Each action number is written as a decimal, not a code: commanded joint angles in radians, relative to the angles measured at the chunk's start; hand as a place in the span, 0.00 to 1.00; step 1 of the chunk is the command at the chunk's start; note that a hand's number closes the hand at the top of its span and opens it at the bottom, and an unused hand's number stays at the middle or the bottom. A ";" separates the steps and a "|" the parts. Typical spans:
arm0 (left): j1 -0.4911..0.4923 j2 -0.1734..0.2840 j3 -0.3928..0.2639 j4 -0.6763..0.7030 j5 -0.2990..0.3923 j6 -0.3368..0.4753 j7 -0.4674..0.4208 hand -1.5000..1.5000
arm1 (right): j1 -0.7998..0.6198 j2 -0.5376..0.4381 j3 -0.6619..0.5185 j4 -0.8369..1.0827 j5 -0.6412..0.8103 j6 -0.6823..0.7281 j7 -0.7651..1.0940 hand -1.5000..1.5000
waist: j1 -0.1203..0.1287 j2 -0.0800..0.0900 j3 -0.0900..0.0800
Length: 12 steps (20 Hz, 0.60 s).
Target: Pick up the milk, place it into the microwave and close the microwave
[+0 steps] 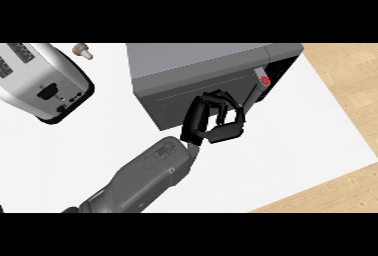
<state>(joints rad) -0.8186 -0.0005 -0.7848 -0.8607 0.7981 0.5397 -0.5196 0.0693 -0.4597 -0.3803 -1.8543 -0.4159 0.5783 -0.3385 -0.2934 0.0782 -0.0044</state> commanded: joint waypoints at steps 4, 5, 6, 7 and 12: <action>-0.088 0.000 0.045 0.073 0.051 -0.014 -0.040 1.00 | -0.044 -0.044 -0.030 0.036 -0.022 0.002 0.018 0.00 | -0.010 0.018 0.001; -0.103 0.000 0.051 0.075 0.062 -0.013 -0.034 1.00 | -0.048 -0.053 -0.039 0.040 -0.032 -0.005 0.033 0.00 | -0.007 0.009 0.000; -0.104 0.000 0.046 0.076 0.065 -0.016 -0.043 1.00 | -0.050 -0.050 -0.038 0.053 -0.036 0.001 0.026 0.00 | -0.011 0.015 0.002; -0.101 0.000 0.047 0.089 0.067 -0.019 -0.049 1.00 | -0.052 -0.062 -0.050 0.044 -0.039 0.003 0.025 0.00 | -0.016 0.011 0.001; -0.108 0.000 0.031 0.095 0.089 -0.009 -0.074 1.00 | -0.083 -0.092 -0.061 0.069 -0.048 0.003 0.039 0.00 | -0.018 0.016 0.002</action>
<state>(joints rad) -0.8303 -0.0004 -0.8045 -0.8445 0.8694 0.5393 -0.5963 0.0012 -0.5333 -0.4312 -1.7991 -0.4544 0.5787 -0.3070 -0.2982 0.0829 -0.0012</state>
